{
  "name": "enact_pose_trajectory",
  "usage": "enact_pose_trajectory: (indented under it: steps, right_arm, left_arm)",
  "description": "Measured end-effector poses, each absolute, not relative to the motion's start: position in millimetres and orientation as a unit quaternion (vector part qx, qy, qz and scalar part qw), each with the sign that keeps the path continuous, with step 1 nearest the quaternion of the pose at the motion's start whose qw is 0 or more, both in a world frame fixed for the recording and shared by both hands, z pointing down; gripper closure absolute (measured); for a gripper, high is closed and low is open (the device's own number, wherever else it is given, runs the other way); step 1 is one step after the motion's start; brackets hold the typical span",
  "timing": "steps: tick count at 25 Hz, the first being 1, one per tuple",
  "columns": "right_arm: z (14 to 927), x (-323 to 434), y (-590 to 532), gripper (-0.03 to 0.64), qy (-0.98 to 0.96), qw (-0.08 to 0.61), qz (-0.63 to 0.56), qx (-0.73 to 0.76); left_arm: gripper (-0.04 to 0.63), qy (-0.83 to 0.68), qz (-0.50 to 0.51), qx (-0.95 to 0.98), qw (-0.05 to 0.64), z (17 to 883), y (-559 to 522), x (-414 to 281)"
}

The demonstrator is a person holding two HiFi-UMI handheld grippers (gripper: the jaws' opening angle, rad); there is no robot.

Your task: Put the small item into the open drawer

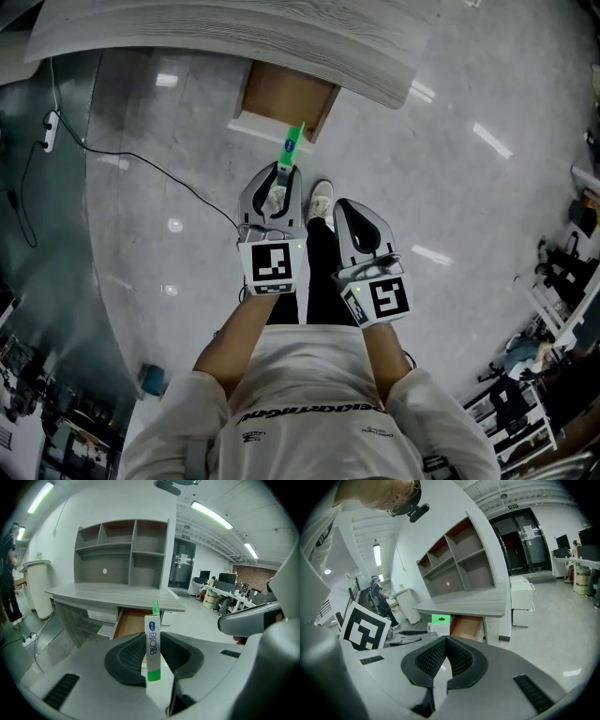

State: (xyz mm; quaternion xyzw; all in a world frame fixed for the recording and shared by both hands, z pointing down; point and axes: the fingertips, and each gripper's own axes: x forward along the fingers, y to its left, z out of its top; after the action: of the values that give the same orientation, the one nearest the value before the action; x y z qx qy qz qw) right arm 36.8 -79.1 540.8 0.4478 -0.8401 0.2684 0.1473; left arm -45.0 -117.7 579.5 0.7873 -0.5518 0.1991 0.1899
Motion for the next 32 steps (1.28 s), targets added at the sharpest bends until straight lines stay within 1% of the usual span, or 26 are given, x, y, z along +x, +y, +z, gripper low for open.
enact_pose_trajectory:
  steps: [32]
  right_arm:
    - [555,43,-80,0.588,-0.83,0.15,0.277,0.46]
  left_arm:
    - [0.494,-0.535,0.258,0.78,0.2,660,-170,-39]
